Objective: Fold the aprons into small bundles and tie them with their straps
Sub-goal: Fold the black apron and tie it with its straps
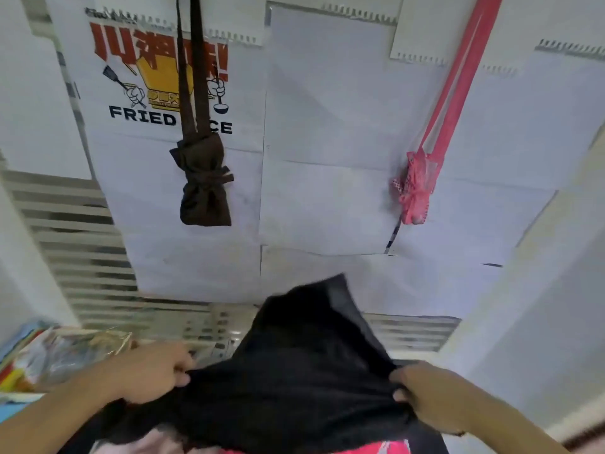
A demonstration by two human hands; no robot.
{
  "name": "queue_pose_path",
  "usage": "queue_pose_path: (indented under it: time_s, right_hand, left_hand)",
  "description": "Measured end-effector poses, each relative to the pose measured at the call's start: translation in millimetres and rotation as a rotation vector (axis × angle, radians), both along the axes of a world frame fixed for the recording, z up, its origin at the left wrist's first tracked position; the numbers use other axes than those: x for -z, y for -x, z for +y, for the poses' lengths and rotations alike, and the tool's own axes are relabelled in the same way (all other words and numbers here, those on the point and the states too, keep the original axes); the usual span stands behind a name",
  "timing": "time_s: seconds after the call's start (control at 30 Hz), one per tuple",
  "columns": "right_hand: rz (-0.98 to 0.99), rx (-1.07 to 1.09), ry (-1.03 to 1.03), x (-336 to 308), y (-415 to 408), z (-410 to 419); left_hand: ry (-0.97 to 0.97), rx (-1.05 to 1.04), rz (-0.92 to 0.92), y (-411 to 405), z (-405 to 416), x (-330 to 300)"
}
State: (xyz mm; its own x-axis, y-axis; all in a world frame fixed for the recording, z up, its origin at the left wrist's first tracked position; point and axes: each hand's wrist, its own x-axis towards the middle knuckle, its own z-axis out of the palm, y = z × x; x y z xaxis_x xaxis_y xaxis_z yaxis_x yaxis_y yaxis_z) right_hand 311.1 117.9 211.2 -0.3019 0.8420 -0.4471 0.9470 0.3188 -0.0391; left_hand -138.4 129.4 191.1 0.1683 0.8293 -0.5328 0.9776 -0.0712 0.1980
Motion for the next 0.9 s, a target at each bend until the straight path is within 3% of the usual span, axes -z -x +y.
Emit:
queue_pose_path:
  time_s: [0.1,0.17,0.23,0.33,0.4,0.5,0.6,0.67,0.77,0.83,0.9]
  right_hand:
    - [0.121,0.131,-0.207,-12.6,-19.1,25.5]
    - [0.249,0.198,-0.185,-30.9,-20.1,36.7]
    - [0.391,0.265,-0.159,-44.7,-15.9,41.8]
    - [0.512,0.267,-0.067,-44.9,-5.3,41.5]
    - [0.439,0.215,-0.046,-42.9,-5.1,41.2]
    - [0.21,0.14,-0.118,-53.7,-20.4,50.4]
    - [0.158,0.171,-0.3,-95.4,-28.9,64.6]
    - [0.221,0.174,-0.596,-138.0,-24.3,62.9]
    - [0.609,0.204,-1.16,-187.1,-18.4,25.5]
    - [0.724,0.164,-1.269,-172.9,-16.9,-3.6]
    - [0.486,0.015,-1.122,-115.1,-12.2,-26.1]
  left_hand:
    - [-0.155,-0.121,-0.151,-2.9,13.2,-10.8]
    - [-0.194,-0.206,-0.365,-10.5,20.8,-30.3]
    - [-0.138,-0.175,-0.462,-20.8,20.7,-41.8]
    - [-0.11,-0.052,-0.345,-35.0,17.3,-28.9]
    - [-0.153,-0.102,-0.371,-39.2,17.6,-24.1]
    - [-0.273,-0.281,-0.625,-34.2,21.7,-40.1]
    - [-0.355,-0.406,-0.824,-29.2,20.2,-86.6]
    - [-0.509,-0.383,-0.882,-29.0,22.1,-123.7]
    - [-0.998,-0.339,-0.898,-23.3,23.4,-168.1]
    - [-1.283,-0.334,-0.864,-13.9,15.8,-166.0]
    - [-1.273,-0.087,-0.592,-13.4,-2.8,-129.0]
